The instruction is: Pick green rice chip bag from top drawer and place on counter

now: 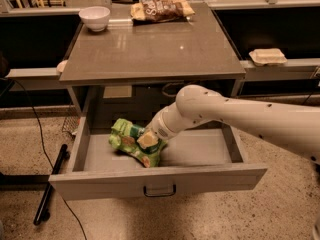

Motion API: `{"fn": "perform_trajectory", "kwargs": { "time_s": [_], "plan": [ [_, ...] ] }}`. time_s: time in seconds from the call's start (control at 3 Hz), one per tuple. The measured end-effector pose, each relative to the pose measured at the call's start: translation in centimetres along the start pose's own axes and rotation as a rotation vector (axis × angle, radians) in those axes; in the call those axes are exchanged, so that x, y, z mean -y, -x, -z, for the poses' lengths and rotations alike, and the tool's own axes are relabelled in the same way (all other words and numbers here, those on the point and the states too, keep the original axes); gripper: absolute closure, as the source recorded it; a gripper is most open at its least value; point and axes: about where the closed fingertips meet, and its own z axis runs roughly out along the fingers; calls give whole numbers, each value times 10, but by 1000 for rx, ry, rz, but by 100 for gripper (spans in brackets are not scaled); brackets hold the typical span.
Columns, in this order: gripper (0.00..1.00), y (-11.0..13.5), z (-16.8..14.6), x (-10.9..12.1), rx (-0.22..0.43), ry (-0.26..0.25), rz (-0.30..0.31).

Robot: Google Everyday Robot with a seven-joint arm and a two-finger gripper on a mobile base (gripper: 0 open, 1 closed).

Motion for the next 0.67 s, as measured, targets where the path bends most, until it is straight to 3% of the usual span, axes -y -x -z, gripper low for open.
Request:
{"fn": "perform_trajectory", "kwargs": {
  "time_s": [0.33,0.67],
  "plan": [
    [100,-5,51,12,5,-104,6],
    [100,-2,117,26,1,-231,28]
  ]
}}
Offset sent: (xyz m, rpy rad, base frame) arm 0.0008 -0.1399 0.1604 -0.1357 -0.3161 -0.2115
